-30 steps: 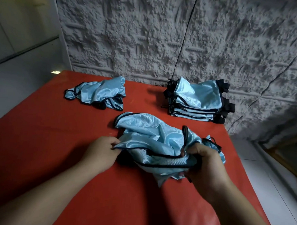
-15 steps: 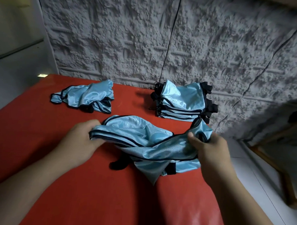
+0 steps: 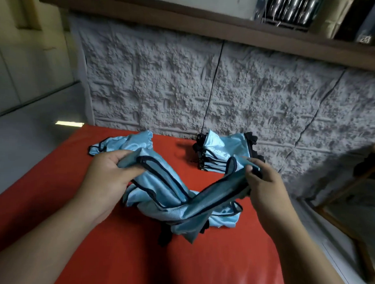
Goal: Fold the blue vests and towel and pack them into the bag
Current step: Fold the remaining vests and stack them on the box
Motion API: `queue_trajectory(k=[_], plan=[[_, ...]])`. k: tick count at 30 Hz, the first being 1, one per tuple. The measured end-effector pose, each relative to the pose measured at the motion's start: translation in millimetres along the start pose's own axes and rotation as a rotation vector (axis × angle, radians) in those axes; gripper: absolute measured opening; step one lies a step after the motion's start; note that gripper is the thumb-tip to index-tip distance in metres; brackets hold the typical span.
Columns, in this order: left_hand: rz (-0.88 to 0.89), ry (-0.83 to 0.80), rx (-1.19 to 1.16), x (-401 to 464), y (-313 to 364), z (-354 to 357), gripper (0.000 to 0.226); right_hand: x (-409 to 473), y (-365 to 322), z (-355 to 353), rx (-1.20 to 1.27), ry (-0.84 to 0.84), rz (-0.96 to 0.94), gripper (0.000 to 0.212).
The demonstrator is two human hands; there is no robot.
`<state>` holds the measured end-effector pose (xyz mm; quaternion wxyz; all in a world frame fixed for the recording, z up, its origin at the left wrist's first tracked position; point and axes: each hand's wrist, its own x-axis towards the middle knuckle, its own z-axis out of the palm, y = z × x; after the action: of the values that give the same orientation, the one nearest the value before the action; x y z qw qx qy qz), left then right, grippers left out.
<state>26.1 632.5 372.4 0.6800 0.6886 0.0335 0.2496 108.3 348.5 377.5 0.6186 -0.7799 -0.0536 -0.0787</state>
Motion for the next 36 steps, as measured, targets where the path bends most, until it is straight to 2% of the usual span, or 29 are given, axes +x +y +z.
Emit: queue_trajectory(k=[3,5,7,9,10,12,18,22,24,26,32,34,36], plan=[[0.020,-0.058,0.130,7.9,44.8,-10.1,0.006,-3.9,-31.1,-11.5,-0.181,-0.016,-0.066,0.023],[0.031,-0.072,0.216,9.8,72.8,-16.7,0.007,-7.4,-54.4,-20.1,-0.264,0.033,-0.106,0.023],[0.057,-0.052,0.302,10.4,106.8,-23.6,0.021,-12.8,-91.0,-31.8,-0.305,0.064,-0.157,0.018],[0.100,-0.019,0.416,15.9,132.1,-29.9,0.041,-11.2,-117.6,-37.1,-0.383,0.075,-0.204,0.002],[0.100,-0.026,0.447,16.4,149.3,-33.3,0.044,-11.9,-133.3,-41.2,-0.409,0.068,-0.218,0.009],[0.096,-0.011,0.477,17.2,180.3,-40.7,0.037,-20.0,-164.9,-48.8,-0.357,0.057,-0.221,0.021],[-0.106,0.038,0.192,26.5,250.7,-60.9,0.030,-29.3,-243.3,-63.7,-0.076,0.050,-0.186,0.017],[-0.219,0.151,0.158,17.0,285.1,-72.3,0.020,-30.0,-275.5,-79.3,-0.072,0.101,-0.226,0.039],[-0.264,0.167,0.130,11.7,296.0,-77.2,0.014,-32.4,-285.7,-84.5,-0.057,0.126,-0.236,0.037],[-0.290,0.156,-0.007,3.2,308.1,-82.0,0.009,-39.6,-294.7,-87.3,-0.067,0.142,-0.244,0.034],[-0.232,0.024,-0.394,-19.7,325.3,-87.7,0.027,-68.6,-310.0,-96.2,0.133,0.057,-0.108,0.030],[-0.173,-0.033,-0.461,-25.9,329.2,-88.7,0.032,-81.7,-316.6,-100.3,0.281,-0.001,-0.017,0.023],[-0.076,-0.056,-0.433,-32.0,336.2,-91.6,0.031,-91.0,-322.4,-106.2,0.364,-0.011,0.028,0.019]])
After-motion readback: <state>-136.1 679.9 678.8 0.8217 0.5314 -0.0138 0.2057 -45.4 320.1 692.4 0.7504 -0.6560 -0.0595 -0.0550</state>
